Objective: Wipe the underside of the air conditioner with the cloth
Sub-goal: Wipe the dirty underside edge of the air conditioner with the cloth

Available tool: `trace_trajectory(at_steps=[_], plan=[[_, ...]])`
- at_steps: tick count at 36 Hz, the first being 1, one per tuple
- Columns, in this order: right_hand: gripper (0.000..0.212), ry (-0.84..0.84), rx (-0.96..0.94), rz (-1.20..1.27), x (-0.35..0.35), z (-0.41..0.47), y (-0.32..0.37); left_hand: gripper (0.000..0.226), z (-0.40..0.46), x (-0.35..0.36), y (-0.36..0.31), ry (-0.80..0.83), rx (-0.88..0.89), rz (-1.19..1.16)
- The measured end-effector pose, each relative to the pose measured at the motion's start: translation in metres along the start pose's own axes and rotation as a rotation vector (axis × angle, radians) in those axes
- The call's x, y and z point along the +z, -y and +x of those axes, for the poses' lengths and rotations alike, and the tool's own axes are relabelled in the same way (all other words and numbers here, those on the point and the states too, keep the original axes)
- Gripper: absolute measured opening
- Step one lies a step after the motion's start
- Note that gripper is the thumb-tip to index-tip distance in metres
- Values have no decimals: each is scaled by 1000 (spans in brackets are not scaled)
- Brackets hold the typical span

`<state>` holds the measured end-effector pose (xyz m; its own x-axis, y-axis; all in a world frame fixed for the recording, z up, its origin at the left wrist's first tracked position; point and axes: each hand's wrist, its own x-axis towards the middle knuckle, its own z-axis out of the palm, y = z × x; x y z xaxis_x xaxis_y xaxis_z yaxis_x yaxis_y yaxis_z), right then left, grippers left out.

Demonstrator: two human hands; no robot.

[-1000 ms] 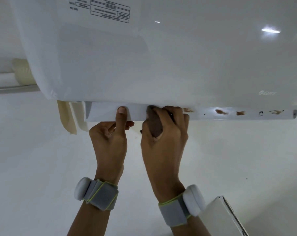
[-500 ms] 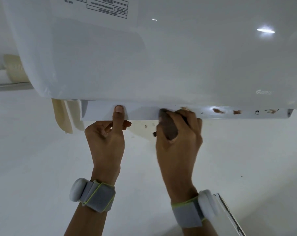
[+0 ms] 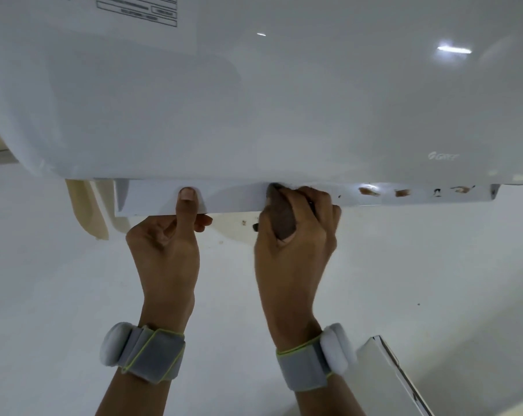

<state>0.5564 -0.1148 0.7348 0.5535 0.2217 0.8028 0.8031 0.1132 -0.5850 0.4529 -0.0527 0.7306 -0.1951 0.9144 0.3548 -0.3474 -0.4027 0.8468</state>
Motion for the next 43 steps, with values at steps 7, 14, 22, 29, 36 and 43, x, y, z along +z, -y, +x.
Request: trace_trajectory(at_steps=[7, 14, 22, 29, 36, 43], plan=[[29, 43, -13, -39, -18, 2, -14, 59, -2, -1, -2, 15, 22, -31], [26, 64, 22, -19, -25, 14, -30, 43, -5, 2, 0, -4, 16, -10], [18, -48, 112, -30, -25, 34, -43, 17, -10, 26, 3, 233, -68, -68], [29, 39, -28, -21, -23, 17, -39, 34, -14, 55, 3, 305, -51, -62], [27, -33, 75, -86, -30, 45, -49, 38, -13, 54, 2, 335, 8, -49], [29, 142, -115, -77, -27, 15, -38, 26, -14, 55, 6, 319, 13, -66]])
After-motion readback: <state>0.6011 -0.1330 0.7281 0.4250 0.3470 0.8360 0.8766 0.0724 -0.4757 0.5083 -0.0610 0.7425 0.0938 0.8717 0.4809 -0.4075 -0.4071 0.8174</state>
